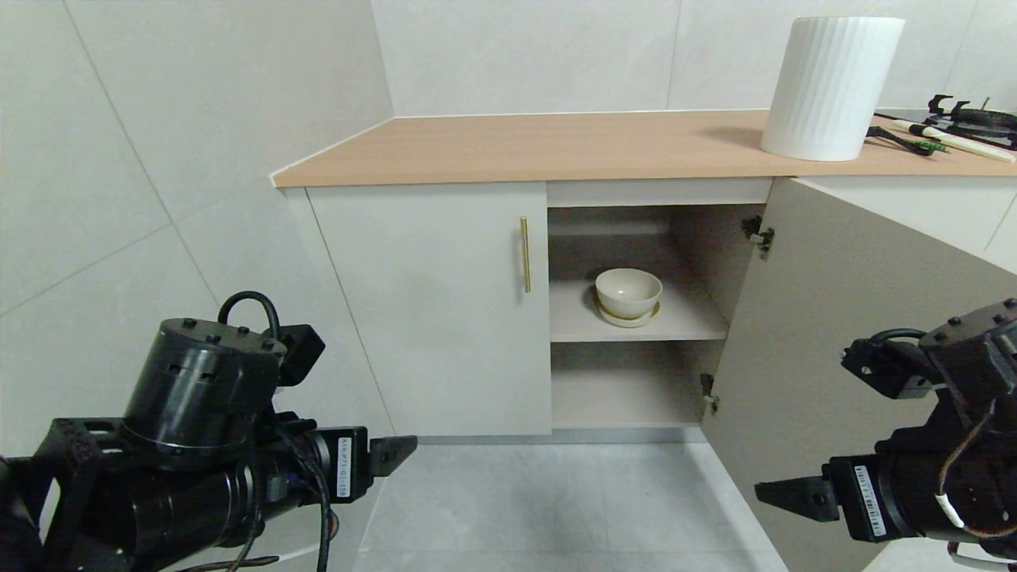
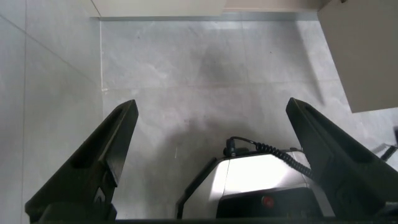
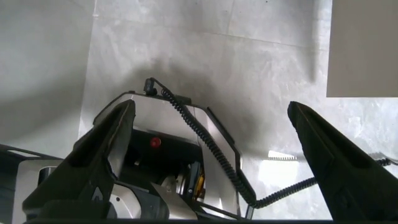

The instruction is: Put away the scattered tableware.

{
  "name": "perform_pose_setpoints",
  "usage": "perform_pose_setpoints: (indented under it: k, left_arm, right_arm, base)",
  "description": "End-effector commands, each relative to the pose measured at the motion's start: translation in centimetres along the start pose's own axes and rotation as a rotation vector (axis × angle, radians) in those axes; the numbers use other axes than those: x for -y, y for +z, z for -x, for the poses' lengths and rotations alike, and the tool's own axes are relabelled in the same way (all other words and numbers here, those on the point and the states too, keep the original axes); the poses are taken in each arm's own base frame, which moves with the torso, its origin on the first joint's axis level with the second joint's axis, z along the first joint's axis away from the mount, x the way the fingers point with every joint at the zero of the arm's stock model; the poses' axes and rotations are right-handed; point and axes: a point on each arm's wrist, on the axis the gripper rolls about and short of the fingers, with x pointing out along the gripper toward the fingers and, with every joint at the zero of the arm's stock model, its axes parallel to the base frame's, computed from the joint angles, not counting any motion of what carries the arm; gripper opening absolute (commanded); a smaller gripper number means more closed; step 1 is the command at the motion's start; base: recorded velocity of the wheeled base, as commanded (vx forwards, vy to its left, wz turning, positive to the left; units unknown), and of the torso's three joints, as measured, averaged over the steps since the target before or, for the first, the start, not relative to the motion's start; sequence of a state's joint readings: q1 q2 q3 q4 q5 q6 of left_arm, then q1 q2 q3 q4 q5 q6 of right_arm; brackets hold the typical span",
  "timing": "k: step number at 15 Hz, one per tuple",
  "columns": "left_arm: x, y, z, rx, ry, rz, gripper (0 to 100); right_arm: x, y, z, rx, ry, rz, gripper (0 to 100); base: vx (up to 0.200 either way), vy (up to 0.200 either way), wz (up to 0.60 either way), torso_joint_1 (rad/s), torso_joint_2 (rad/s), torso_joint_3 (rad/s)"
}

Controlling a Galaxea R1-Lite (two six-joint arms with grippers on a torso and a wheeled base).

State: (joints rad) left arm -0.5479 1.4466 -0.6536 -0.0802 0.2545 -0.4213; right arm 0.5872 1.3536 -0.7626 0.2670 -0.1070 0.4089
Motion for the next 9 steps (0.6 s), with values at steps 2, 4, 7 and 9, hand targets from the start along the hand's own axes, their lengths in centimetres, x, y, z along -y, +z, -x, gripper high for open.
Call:
perform_pose_setpoints:
  k: [2, 4, 7, 9]
  left_arm:
    - [0.0, -0.1, -0.1, -0.005, 0.004, -0.002, 100]
    - [0.0, -0.1, -0.1, -0.004, 0.004, -0.002, 100]
    - [0.0, -0.1, -0.1, -0.004, 0.004, -0.002, 100]
    - [0.0, -0.1, -0.1, -0.004, 0.004, -0.001, 100]
  right_arm:
    - [0.1, -0.2, 0.1, -0.024, -0.029, 0.013, 100]
    - [0.4, -0.7, 0.4, -0.059, -0.063, 0.051, 100]
    - [0.7, -1.1, 0.7, -0.099, -0.083, 0.073, 100]
    - [1.0, -1.6, 1.2, -0.132, -0.114, 0.103, 100]
  base:
    - [0.0, -0.1, 0.0, 0.006, 0.0, 0.004]
    - [0.0, -0.2, 0.0, 0.0, 0.0, 0.009]
    - [0.0, -0.2, 0.0, 0.007, 0.0, -0.006]
    - [0.0, -0.2, 0.0, 0.002, 0.0, 0.007]
